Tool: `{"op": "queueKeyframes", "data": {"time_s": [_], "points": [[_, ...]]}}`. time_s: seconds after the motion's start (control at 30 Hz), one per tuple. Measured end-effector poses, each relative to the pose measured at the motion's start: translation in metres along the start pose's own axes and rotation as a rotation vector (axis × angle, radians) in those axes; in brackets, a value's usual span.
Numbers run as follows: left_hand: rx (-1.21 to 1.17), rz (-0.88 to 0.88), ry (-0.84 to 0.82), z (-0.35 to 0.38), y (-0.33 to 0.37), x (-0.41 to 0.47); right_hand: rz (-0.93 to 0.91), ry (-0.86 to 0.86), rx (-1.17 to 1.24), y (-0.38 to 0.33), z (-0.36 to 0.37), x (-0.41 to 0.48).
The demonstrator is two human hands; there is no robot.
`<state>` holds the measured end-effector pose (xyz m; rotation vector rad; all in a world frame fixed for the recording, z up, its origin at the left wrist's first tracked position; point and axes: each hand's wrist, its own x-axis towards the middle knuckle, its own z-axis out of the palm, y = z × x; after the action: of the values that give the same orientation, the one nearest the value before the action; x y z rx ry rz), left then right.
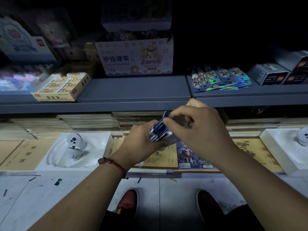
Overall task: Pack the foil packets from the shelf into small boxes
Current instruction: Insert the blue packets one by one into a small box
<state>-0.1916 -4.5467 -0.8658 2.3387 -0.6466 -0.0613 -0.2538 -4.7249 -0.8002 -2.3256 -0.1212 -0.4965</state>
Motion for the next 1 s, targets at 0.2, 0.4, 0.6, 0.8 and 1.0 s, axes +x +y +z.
{"op": "queueKeyframes", "data": {"time_s": [0.2, 0.4, 0.6, 0.8, 1.0], "points": [[0.003, 0.02, 0.003, -0.001, 0.007, 0.0, -0.075, -0.042, -0.209, -0.007, -0.001, -0.003], [-0.032, 0.021, 0.023, -0.002, 0.007, -0.002, 0.021, -0.055, -0.152, -0.008, 0.008, -0.004], [-0.018, 0.015, 0.03, -0.002, 0.005, 0.0, 0.027, 0.027, 0.012, -0.008, 0.016, -0.003], [-0.047, -0.005, 0.027, -0.002, 0.007, 0.0, 0.086, 0.13, 0.195, -0.003, 0.02, -0.003], [-0.089, -0.036, 0.035, -0.003, 0.01, -0.001, 0.169, 0.119, 0.414, -0.001, 0.018, -0.002]]}}
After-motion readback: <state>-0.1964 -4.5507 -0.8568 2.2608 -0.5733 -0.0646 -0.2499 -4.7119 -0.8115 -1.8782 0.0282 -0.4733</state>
